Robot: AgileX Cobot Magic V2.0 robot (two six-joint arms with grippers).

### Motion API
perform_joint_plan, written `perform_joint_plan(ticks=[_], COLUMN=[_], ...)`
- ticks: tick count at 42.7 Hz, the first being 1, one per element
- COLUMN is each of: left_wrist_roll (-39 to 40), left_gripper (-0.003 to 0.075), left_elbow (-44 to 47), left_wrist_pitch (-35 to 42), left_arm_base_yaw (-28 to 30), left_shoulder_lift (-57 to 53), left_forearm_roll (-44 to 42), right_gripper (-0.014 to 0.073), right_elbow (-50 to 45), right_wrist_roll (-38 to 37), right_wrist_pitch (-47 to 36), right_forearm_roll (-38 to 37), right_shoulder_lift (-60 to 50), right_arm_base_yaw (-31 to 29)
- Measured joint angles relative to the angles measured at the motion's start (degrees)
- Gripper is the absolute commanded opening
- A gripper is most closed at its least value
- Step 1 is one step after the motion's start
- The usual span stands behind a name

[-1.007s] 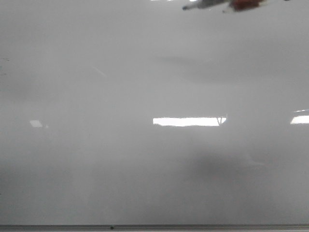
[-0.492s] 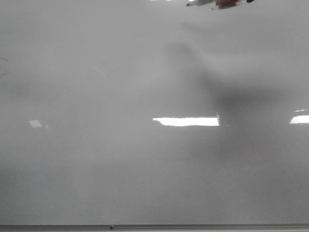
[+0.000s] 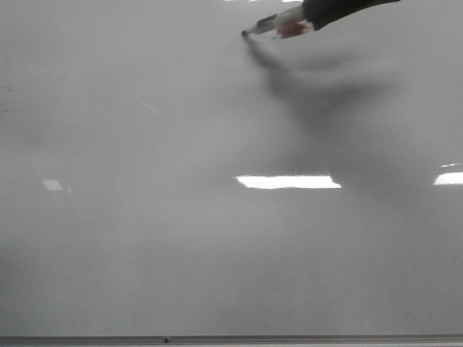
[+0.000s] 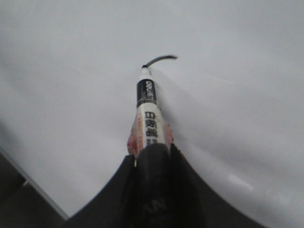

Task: Write number 9 on whiteboard

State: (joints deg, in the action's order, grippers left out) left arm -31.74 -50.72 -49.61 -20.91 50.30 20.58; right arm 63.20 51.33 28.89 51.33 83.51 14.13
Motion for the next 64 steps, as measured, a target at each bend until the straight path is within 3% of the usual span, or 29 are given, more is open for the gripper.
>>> perform_joint_plan(ticks=[13, 25, 37, 43, 53, 58, 64], left_wrist_roll=[0.00, 0.00, 0.00, 0.00, -0.14, -3.82, -10.49], left_gripper=[0.0421, 0.0421, 0.0421, 0.0421, 0.0421, 0.0422, 0.0439], left_elbow=[0.00, 0.00, 0.00, 0.00, 0.00, 0.00, 0.00], left_wrist_pitch=[0.00, 0.10, 0.10, 0.10, 0.10, -0.46, -1.79], left_arm_base_yaw=[0.00, 0.00, 0.00, 0.00, 0.00, 0.00, -1.76], left_shoulder_lift=[0.00, 0.00, 0.00, 0.00, 0.00, 0.00, 0.27], left_forearm_roll=[0.01, 0.01, 0.01, 0.01, 0.01, 0.01, 2.46], right_gripper=[-0.0058, -0.0058, -0.0058, -0.0058, -0.0058, -0.0058, -0.0058], right_elbow=[-4.35, -1.39, -1.15, -4.94, -11.86, -11.86, -11.86], right_wrist_roll=[-6.72, -7.44, -7.80, -7.80, -7.80, -6.50, -0.52], right_wrist_pitch=[0.03, -2.35, 1.94, 6.30, 4.74, 5.66, 13.03], right_forearm_roll=[-10.25, -11.85, -12.84, -13.40, -15.13, -15.13, -15.13], right_shoulder_lift=[-1.91, -3.37, -1.08, 1.55, 2.18, -2.49, -9.72], right_arm_base_yaw=[-1.05, -2.19, -2.32, -1.03, 2.96, 3.48, 4.64])
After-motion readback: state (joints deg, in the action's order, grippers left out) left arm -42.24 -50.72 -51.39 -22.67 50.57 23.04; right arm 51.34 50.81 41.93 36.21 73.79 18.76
